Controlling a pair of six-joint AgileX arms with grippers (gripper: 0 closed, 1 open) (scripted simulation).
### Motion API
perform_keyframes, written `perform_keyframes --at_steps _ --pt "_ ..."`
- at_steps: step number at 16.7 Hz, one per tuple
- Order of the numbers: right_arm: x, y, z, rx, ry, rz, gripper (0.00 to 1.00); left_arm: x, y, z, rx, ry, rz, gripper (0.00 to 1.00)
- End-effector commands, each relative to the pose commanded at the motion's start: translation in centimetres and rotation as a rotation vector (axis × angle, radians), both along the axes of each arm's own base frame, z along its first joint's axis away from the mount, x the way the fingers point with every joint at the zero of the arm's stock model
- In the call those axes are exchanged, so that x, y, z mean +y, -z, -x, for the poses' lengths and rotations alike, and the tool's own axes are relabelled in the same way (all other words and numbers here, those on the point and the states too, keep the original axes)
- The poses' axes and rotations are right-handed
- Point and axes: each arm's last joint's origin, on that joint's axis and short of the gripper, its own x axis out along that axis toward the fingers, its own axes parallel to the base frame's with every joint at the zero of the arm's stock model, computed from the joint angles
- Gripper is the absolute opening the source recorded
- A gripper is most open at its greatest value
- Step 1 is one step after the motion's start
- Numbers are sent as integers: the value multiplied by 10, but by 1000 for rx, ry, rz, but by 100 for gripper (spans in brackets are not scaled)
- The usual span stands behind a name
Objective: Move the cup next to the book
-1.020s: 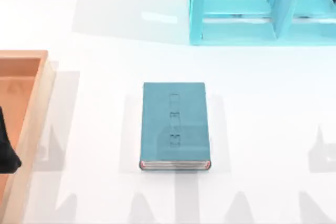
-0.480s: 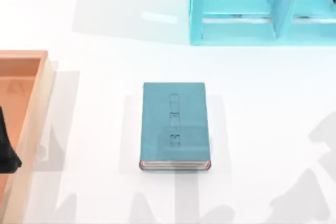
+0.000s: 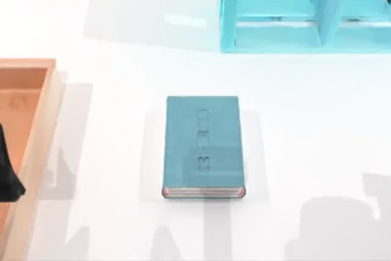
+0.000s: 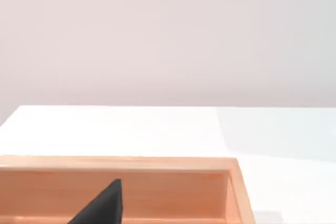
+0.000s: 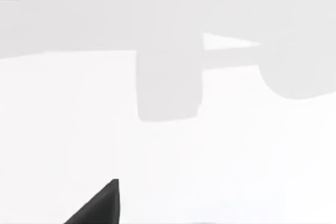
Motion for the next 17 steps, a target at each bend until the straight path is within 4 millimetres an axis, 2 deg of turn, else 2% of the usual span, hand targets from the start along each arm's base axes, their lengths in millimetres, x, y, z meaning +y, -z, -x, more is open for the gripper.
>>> perform_keyframes --at_steps 5,10,13,17 --pt "-67 -7 -14 176 -163 12 100 0 0 0 0 0 0 100" --pt "-123 -20 -5 237 -238 28 100 0 0 0 0 0 0 100" --pt "-137 -25 1 245 -241 39 100 0 0 0 0 0 0 100" --pt "-138 -25 1 245 -241 39 100 0 0 0 0 0 0 100"
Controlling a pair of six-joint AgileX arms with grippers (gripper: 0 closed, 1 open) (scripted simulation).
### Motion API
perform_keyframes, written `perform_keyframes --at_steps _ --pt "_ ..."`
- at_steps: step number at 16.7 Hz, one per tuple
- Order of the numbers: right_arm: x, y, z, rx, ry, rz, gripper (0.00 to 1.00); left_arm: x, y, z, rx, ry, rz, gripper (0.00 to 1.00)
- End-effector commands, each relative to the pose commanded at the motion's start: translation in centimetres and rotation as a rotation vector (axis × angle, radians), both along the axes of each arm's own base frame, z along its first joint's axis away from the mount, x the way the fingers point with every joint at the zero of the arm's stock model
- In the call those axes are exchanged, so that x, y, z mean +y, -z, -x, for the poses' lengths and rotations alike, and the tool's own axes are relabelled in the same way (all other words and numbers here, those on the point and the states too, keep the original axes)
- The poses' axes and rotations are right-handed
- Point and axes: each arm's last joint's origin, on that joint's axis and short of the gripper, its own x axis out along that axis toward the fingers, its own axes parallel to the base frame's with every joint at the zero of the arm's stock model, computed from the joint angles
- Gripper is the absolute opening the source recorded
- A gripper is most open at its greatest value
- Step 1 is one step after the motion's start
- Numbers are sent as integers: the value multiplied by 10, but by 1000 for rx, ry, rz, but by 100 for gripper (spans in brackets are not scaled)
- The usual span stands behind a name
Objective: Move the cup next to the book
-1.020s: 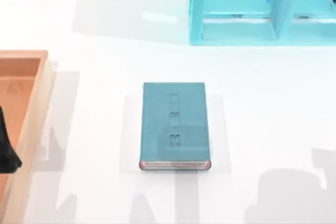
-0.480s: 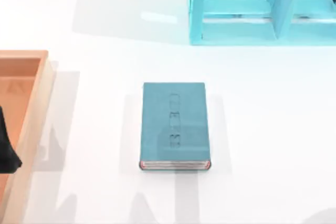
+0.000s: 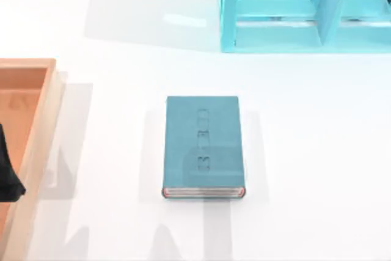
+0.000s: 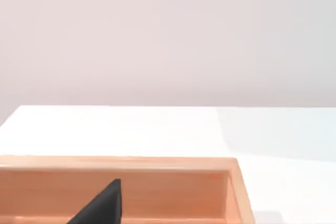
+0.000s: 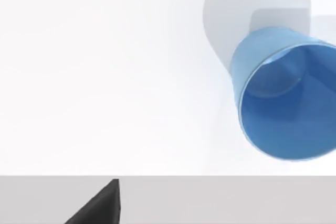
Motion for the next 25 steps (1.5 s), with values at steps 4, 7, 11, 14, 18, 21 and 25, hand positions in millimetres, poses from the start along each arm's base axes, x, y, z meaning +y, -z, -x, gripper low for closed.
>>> perform_keyframes --at_steps 4,7,11,14,18,21,25 --pt "0 11 -1 2 0 -3 100 0 0 0 0 0 0 100" --pt "-2 43 -3 -1 0 1 100 0 0 0 0 0 0 100" --pt "-2 88 -2 -5 0 5 100 0 0 0 0 0 0 100" --pt "0 100 0 0 0 0 100 0 0 0 0 0 0 100" --pt "0 100 0 0 0 0 92 0 0 0 0 0 0 100" --pt "0 100 0 0 0 0 70 0 0 0 0 0 0 100" --pt "0 100 0 0 0 0 40 0 0 0 0 0 0 100"
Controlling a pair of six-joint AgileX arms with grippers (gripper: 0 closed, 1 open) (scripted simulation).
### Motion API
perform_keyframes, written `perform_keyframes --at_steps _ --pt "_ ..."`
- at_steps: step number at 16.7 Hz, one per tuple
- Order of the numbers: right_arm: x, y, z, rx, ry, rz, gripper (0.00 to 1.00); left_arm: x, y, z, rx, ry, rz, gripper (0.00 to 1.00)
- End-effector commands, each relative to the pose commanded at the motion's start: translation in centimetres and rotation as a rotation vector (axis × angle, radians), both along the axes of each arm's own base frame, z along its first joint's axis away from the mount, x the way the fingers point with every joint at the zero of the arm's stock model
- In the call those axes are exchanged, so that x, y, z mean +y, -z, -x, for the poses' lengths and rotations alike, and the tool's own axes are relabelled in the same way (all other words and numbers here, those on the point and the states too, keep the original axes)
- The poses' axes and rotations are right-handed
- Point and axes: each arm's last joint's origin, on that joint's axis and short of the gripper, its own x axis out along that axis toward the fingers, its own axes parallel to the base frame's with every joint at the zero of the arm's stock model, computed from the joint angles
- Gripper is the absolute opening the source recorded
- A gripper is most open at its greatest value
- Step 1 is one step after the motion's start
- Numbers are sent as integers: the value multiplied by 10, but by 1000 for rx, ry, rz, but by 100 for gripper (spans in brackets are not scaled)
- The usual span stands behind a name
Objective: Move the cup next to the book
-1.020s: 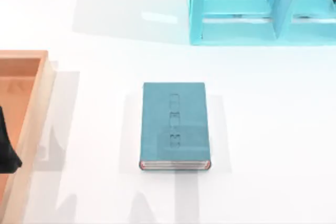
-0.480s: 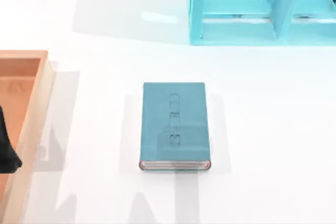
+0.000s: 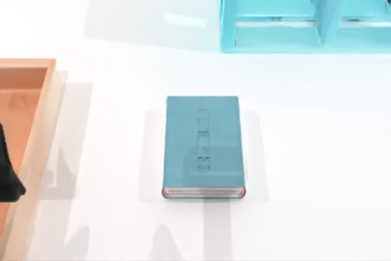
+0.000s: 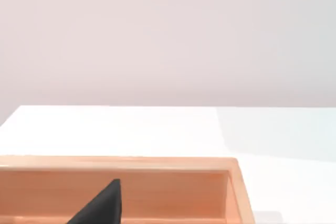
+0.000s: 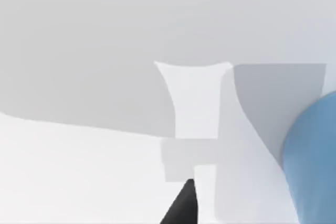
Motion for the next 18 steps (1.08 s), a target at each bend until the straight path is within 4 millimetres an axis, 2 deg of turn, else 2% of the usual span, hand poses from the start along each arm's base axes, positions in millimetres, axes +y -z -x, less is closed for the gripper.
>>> perform_keyframes --at_steps 5,14,18 --pt "0 0 0 0 0 0 2 0 0 0 0 0 0 100" --pt "0 0 0 -1 0 1 0 0 0 0 0 0 0 100" --pt "-1 -16 -1 3 -1 -3 0 0 0 0 0 0 0 100"
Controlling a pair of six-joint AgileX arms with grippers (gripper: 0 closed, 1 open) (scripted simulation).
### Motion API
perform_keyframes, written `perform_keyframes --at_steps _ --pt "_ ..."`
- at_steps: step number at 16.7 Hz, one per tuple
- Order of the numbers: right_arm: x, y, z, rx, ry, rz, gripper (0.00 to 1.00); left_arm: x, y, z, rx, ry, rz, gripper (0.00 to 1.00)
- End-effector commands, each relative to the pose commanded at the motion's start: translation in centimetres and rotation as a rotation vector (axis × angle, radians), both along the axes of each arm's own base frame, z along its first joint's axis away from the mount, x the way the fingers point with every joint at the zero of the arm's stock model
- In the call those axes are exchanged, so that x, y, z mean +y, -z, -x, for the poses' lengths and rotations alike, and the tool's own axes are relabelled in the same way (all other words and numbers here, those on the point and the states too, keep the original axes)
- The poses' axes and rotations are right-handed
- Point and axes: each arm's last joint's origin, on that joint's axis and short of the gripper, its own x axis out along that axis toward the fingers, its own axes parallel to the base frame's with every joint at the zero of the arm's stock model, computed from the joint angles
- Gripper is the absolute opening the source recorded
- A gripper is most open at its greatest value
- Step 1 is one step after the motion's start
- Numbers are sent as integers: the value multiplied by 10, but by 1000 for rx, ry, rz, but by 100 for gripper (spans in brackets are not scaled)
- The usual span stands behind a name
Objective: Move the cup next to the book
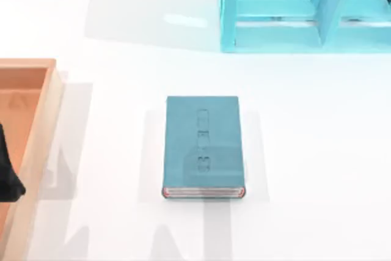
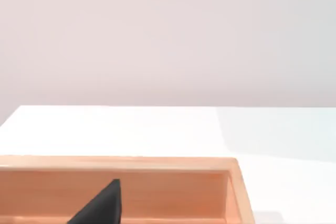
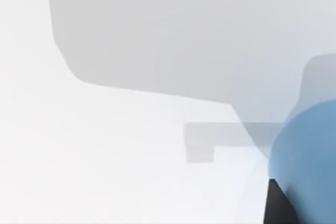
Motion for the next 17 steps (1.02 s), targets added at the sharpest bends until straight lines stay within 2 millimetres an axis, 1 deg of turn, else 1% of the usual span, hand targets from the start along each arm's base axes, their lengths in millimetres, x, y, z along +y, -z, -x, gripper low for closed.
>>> perform_keyframes --at_steps 6,11,12,13,15,17 --pt "1 -33 1 -1 1 1 0 0 0 0 0 0 0 100" --pt "1 -32 0 0 2 0 0 0 0 0 0 0 0 100" --pt "2 -33 -2 0 2 2 0 0 0 0 0 0 0 100" --pt "5 -34 -8 1 3 5 0 0 0 0 0 0 0 100" --pt "17 -37 -26 0 7 14 0 0 0 0 0 0 0 100" --pt "38 -42 -51 -2 24 25 0 0 0 0 0 0 0 100"
